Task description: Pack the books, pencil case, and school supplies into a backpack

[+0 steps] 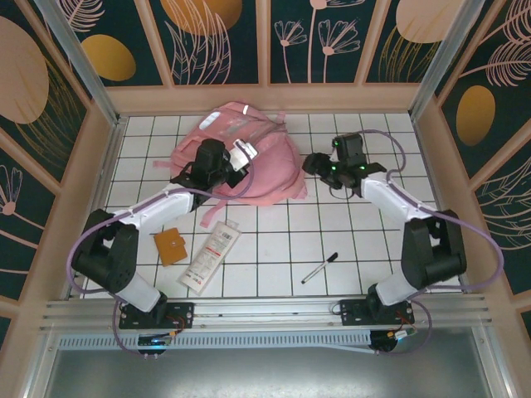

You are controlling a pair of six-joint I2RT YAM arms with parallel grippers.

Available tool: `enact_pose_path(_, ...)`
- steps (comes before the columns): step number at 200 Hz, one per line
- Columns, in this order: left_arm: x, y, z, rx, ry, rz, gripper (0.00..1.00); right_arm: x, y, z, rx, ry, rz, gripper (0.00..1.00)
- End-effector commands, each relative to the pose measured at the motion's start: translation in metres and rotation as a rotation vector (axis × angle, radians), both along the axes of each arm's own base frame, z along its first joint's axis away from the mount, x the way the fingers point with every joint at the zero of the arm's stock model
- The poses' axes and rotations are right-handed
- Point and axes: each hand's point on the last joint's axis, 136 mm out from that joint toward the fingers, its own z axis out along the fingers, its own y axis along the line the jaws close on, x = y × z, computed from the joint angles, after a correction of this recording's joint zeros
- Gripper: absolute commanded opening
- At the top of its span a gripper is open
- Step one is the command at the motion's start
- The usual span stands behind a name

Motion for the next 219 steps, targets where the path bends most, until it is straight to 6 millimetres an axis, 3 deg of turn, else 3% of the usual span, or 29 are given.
enact_pose_path(1,-0.010,-0.008,-0.020,0.061,0.010,-0.039,0.06,-0.043,-0.043,-0.035,-0.286,0.116,0.050,0.67)
enact_pose_path(20,-0.016,-0.016,-0.026,0.020,0.077,-0.052,0.23,-0.066,-0.049,-0.040,-0.308,0.177,0.062,0.63)
enact_pose_path(46,-0.027,-0.021,-0.005,-0.096,0.175,-0.024,0.46,-0.096,-0.048,-0.045,-0.272,0.286,0.031,0.65)
enact_pose_path(74,-0.050,-0.016,0.020,-0.182,0.261,-0.009,0.56,-0.123,-0.046,-0.050,-0.065,0.409,-0.296,0.67)
enact_pose_path(90,-0.058,-0.006,0.030,-0.231,0.308,0.062,0.60,-0.149,-0.056,-0.059,-0.067,0.519,-0.445,0.64)
enact_pose_path(117,-0.069,0.020,0.030,-0.336,0.444,0.290,0.78,-0.191,-0.069,-0.067,-0.206,0.625,-0.465,0.64)
enact_pose_path(135,-0.086,0.030,0.013,-0.366,0.565,0.371,0.78,-0.205,-0.060,-0.073,-0.211,0.630,-0.366,0.64)
enact_pose_path(149,-0.096,0.038,-0.001,-0.379,0.637,0.439,0.79,-0.192,-0.032,-0.070,-0.120,0.547,-0.171,0.64)
enact_pose_path(169,-0.094,0.061,-0.023,-0.420,0.731,0.606,0.85,-0.168,0.025,-0.043,0.024,0.359,0.208,0.61)
enact_pose_path(197,-0.069,0.095,-0.051,-0.453,0.822,0.833,0.85,-0.133,0.049,-0.023,-0.134,0.164,0.349,0.61)
enact_pose_path(219,-0.043,0.122,-0.074,-0.486,0.877,1.009,0.85,-0.109,0.071,-0.015,-0.105,0.104,0.361,0.62)
